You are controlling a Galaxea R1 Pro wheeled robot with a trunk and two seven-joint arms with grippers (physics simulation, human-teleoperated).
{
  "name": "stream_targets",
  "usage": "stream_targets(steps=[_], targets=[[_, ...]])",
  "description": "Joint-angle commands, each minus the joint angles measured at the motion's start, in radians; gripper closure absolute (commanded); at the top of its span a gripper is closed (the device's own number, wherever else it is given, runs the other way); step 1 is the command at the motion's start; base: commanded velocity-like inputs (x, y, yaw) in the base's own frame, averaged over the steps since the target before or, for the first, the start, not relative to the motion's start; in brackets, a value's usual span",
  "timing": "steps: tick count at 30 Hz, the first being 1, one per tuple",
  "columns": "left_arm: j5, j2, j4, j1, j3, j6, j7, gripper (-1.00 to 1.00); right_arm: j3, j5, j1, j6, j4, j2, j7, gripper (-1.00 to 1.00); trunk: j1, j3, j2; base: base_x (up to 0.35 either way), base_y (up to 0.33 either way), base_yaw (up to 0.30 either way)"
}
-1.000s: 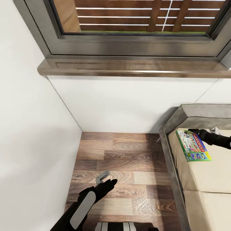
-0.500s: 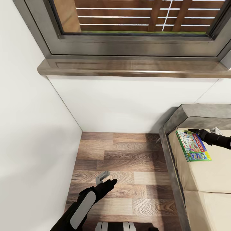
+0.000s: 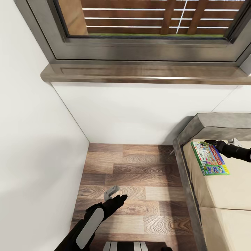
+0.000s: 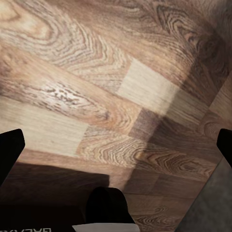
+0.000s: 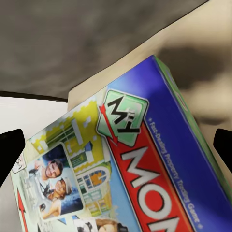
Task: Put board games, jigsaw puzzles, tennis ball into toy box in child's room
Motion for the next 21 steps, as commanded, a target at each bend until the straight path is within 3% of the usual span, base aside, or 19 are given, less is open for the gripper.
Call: stream_targets(steps=[1, 13, 21], targets=[[0.01, 0.0, -0.002, 0.0, -0.001, 0.001, 0.009, -1.0, -0.001, 0.002, 0.0, 0.008, 0.001, 0.0, -0.003, -1.0, 0.0, -0.001, 0.0, 0.0, 0.0, 0.0], [0.01, 0.0, -0.002, 0.0, -0.001, 0.001, 0.009, -1.0, 0.001, 0.003, 0.001, 0.007, 0.001, 0.005, -0.001, -1.0, 0.0, -0.001, 0.0, 0.0, 0.0, 0.0], [0.01, -0.001, -0.002, 0.0, -0.001, 0.001, 0.009, -1.0, 0.002, 0.005, 0.004, 0.006, -0.002, 0.025, 0.001, -1.0, 0.0, -0.001, 0.0, 0.0, 0.0, 0.0]])
